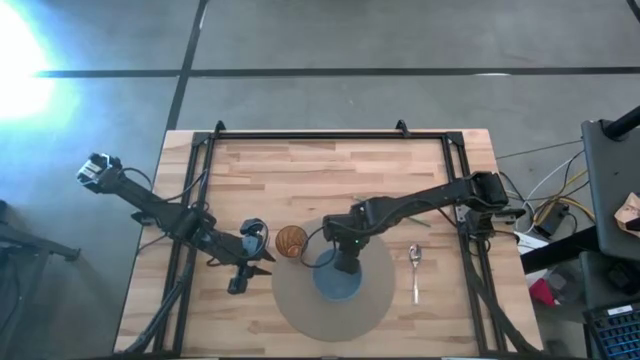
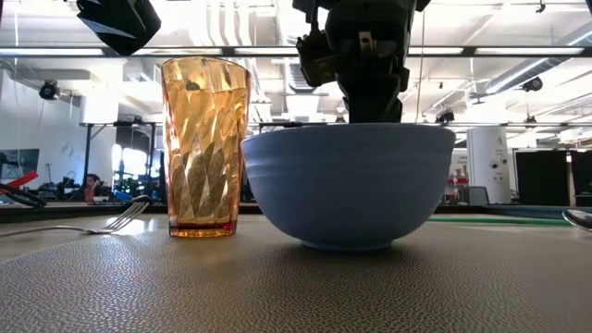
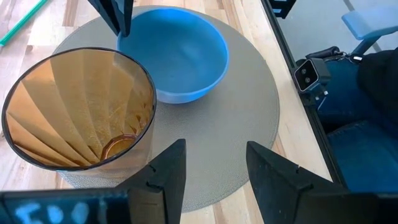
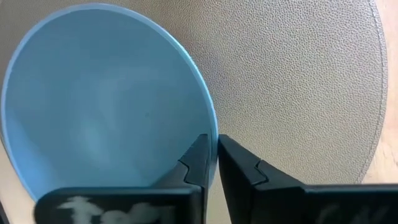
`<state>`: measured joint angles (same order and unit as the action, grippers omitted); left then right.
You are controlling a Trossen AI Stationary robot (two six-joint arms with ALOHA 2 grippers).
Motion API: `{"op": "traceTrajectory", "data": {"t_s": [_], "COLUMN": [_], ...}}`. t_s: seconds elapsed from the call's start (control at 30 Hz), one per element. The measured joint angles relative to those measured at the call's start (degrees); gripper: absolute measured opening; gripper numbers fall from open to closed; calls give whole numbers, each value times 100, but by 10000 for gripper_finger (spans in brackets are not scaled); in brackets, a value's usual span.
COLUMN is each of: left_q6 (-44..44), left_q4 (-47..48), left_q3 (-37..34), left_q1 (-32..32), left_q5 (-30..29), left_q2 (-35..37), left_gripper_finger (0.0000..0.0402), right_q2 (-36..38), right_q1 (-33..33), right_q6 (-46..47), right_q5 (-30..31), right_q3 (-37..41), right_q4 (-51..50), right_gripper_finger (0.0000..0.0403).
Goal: Pick & Place Utensil
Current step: Move the bowl to the center of the place mat, then put the fork into the bowl on the place mat
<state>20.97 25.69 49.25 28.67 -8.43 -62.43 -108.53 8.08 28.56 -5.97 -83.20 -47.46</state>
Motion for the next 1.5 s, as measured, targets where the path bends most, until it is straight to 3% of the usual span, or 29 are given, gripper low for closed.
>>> {"op": "traceTrajectory", "data": {"t_s": [0.47,0.7,0.97,1.17,1.5], "left_q6": [0,35,105,879,758], "left_q4": [-2,-4,-19,20,28], "left_q3": [0,0,0,0,0], "left_q1": [0,0,-4,-11,-11], "left_q5": [0,-1,-55,-68,303], "left_q2": [0,0,0,0,0], "left_gripper_finger": [159,159,159,159,159], "right_q2": [0,77,573,1215,2370], "right_q1": [-9,-11,-11,-7,131], "right_q6": [-52,-561,-890,-975,-743], "right_q5": [293,273,291,350,1095], "right_q3": [-21,-157,-153,-7,623], "right_q4": [-131,-533,-654,-667,-648], "right_gripper_finger": [121,148,150,138,122]}}
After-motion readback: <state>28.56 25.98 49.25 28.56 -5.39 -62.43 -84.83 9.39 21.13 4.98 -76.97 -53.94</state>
